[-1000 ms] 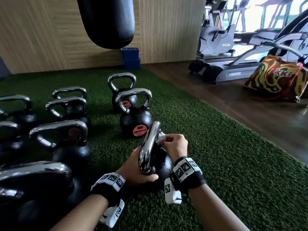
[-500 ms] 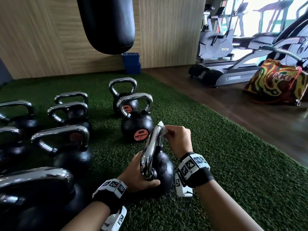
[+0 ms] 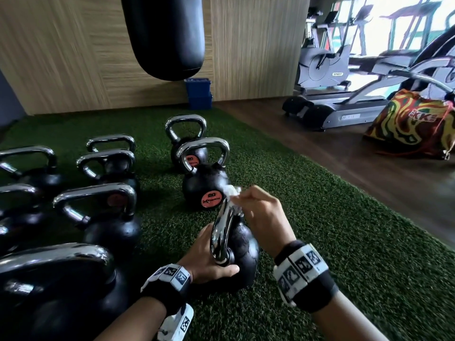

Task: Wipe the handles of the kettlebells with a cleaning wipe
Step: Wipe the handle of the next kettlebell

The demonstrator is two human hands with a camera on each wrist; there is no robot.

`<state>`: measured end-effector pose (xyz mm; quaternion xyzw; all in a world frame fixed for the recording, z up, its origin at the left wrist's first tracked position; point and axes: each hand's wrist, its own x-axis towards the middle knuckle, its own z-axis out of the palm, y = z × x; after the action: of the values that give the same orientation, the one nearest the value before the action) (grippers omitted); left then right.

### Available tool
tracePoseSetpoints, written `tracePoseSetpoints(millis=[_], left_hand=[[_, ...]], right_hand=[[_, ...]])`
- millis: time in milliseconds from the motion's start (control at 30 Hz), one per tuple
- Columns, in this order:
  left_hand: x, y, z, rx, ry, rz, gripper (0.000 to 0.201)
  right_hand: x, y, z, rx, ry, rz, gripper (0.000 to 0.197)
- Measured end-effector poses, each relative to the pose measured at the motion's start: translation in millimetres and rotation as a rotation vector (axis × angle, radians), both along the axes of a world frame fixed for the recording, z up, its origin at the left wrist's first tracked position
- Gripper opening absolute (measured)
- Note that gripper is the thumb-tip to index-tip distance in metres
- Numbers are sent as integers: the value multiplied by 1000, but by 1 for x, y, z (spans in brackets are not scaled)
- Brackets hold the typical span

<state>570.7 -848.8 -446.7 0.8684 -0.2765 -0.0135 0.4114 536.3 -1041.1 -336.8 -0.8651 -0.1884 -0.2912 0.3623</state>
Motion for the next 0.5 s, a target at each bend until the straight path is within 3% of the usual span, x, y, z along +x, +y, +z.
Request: tracePoseSetpoints(millis=[100,200,300,500], left_hand=[[2,-2,-3,-14,21,6,105],[5,-4,-3,-20,21,-27,104],[5,-6,0,-27,-5,-79,108],[6,-7,-1,-38,68,-97,88]], right_hand=[[-28,8,-10,-2,-45,70,14],[-30,5,-9,63,-15,71,22],[-30,5,-7,151,55,-13,25],[-50,13,-34,431,324,-55,21]])
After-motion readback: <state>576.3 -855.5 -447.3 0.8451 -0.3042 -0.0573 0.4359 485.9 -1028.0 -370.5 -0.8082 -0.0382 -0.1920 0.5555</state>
